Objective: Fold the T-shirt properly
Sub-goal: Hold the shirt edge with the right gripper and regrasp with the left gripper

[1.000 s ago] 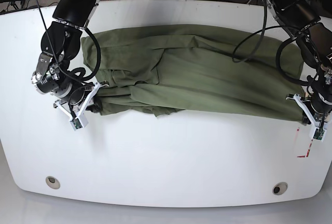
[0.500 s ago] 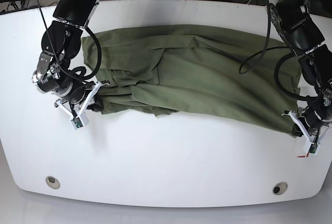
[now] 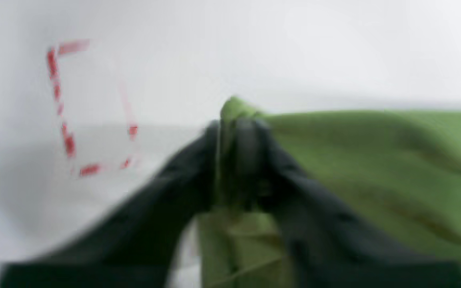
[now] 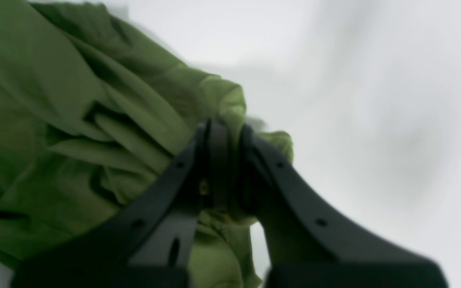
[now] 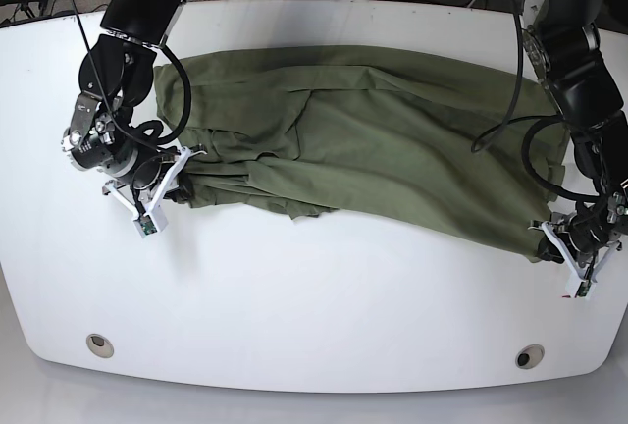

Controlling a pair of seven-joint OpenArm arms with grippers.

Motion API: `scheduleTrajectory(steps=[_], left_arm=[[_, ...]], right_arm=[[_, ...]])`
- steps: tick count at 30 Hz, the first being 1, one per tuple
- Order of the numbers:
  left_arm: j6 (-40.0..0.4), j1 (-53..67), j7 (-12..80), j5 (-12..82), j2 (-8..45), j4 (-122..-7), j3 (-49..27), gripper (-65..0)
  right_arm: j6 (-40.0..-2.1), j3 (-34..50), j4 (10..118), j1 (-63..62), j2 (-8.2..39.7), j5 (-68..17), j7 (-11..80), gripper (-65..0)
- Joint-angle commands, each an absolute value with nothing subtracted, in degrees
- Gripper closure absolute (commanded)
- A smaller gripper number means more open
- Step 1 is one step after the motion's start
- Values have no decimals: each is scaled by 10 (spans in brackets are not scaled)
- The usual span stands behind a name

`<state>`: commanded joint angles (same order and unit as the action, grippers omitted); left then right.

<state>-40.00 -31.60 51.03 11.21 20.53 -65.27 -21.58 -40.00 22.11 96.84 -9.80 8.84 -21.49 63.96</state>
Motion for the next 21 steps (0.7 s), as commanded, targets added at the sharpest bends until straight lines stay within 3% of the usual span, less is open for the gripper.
scheduleTrajectory(steps=[4, 7, 21], left_arm=[[-400, -315, 500, 113, 212, -655, -218, -435], [-400, -317, 491, 115, 222, -653, -216, -476], [-400, -301, 427, 112, 222, -553, -215, -478]], right_arm=[[-400, 221, 967, -96, 88, -211, 639, 0], [-400, 221, 967, -97, 88, -211, 637, 0], [-400, 221, 967, -99, 89, -211, 637, 0]])
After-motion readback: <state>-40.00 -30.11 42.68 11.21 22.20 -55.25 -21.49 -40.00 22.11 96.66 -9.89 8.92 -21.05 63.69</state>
